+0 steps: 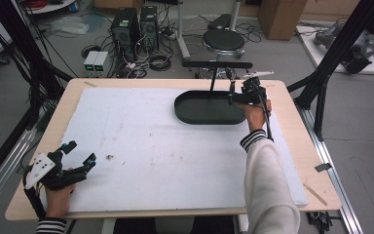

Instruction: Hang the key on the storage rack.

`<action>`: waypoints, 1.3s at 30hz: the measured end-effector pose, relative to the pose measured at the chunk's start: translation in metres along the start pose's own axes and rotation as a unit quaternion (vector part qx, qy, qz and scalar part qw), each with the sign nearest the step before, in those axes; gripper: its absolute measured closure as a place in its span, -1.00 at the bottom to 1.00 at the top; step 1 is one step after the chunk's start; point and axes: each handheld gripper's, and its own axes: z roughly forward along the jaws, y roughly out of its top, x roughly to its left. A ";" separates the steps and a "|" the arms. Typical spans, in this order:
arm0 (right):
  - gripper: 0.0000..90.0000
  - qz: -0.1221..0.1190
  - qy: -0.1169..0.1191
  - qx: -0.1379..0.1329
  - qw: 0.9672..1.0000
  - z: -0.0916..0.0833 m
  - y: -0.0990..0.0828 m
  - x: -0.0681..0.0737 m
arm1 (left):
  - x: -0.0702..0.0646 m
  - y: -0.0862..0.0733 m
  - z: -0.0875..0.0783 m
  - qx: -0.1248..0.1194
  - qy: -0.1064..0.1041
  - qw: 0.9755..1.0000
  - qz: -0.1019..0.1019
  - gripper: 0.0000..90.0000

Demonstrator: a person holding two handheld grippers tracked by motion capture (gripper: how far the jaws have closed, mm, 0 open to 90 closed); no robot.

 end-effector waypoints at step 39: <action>-0.99 -0.052 0.137 -0.208 0.967 -0.117 -0.139 0.017 | -0.002 0.000 -0.001 -0.004 0.000 1.000 0.010 -0.68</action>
